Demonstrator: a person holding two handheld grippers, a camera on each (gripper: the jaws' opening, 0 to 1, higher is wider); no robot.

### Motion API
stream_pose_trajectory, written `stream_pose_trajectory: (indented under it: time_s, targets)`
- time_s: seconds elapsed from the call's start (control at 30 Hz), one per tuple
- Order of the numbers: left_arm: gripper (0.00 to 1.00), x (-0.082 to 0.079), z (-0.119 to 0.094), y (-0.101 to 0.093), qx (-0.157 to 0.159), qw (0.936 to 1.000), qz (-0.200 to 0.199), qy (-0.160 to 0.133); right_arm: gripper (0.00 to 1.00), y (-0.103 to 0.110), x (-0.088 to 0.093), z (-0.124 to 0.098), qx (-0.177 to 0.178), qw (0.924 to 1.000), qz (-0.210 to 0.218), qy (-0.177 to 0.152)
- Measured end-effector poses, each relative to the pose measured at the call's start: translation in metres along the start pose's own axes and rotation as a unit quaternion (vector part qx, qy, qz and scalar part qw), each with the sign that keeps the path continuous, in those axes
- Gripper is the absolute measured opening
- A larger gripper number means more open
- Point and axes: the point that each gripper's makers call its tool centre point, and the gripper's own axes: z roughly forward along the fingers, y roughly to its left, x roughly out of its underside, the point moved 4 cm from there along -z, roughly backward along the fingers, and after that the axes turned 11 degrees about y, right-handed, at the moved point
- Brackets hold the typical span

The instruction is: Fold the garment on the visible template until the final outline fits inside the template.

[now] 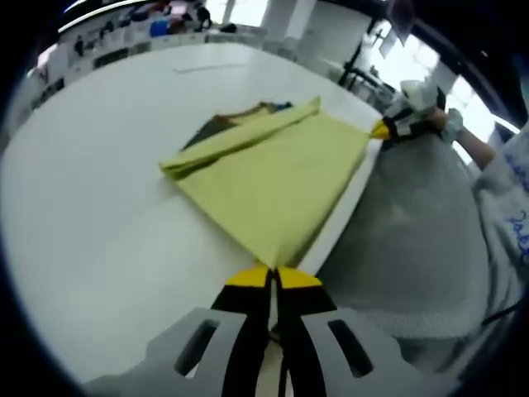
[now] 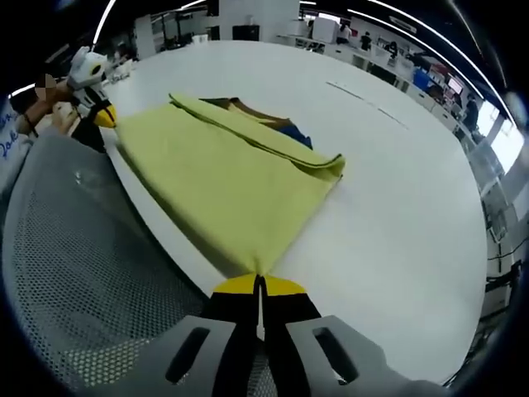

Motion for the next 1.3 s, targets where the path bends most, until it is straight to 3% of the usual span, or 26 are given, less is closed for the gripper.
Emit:
stream_pose_trajectory:
  time_s: [0.43,0.7,0.83,1.3]
  targets:
    - [0.0,0.008,0.005,-0.001,-0.016,0.9987,0.016,0.046,0.01,0.009,0.008,0.012,-0.013,0.997,-0.031,0.07]
    - [0.0,0.012,0.009,0.001,-0.019,0.9982,0.009,0.056,0.01,0.008,0.013,0.02,-0.02,0.9963,-0.02,0.082]
    - [0.0,0.017,0.012,0.003,-0.026,0.9968,0.012,0.074,0.01,0.008,0.013,0.022,-0.016,0.9956,-0.026,0.088]
    - [0.0,0.02,0.018,0.003,-0.032,0.9965,0.008,0.077,0.02,0.006,0.014,0.022,-0.022,0.9966,-0.006,0.079]
